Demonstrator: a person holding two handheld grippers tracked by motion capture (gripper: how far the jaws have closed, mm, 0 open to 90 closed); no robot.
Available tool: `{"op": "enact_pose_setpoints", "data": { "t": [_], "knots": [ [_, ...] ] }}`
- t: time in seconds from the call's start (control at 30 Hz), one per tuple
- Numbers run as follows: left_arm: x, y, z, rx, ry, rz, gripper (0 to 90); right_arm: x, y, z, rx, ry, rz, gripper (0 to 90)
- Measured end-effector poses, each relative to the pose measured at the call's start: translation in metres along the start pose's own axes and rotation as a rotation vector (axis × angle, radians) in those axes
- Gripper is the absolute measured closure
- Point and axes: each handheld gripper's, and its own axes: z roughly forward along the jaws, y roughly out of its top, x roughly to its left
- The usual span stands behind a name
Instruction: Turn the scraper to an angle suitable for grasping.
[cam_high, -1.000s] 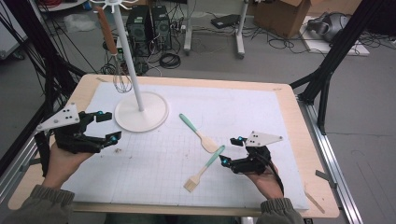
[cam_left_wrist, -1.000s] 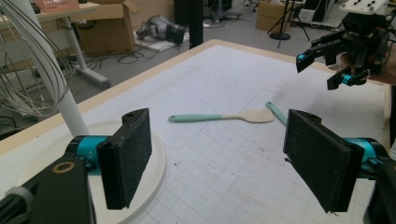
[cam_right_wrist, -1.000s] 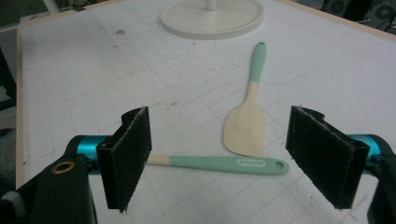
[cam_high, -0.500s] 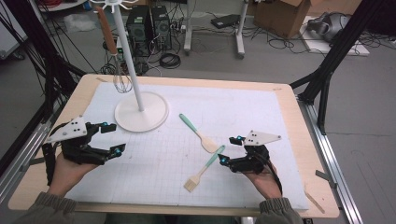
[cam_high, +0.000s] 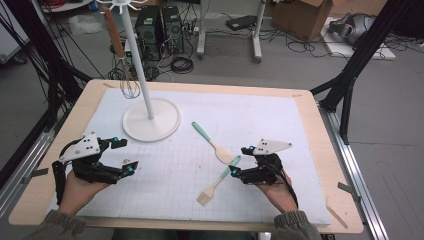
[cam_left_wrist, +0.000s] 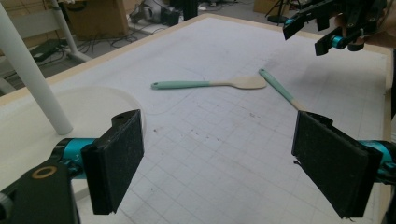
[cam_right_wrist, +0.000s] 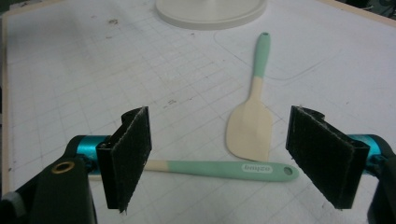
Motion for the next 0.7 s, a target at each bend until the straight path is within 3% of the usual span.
{"op": "enact_pose_setpoints", "data": {
  "t": [0.13,0.33,0.57,0.7],
  "knots": [
    [0.000,-0.002,0.001,0.000,0.007,0.003,17.3,-0.001,0.003,0.005,0.013,0.001,0.001,22.3],
    [0.000,-0.005,0.001,-0.013,0.013,0.006,17.5,-0.003,0.011,0.011,0.039,0.028,-0.006,31.7],
    [0.001,-0.008,0.001,-0.018,0.024,0.006,17.5,-0.008,0.021,0.015,0.050,0.056,0.006,46.8],
    [0.001,-0.009,0.000,-0.023,0.027,0.001,17.4,-0.011,0.028,0.018,0.057,0.070,0.005,59.8]
  ]
}}
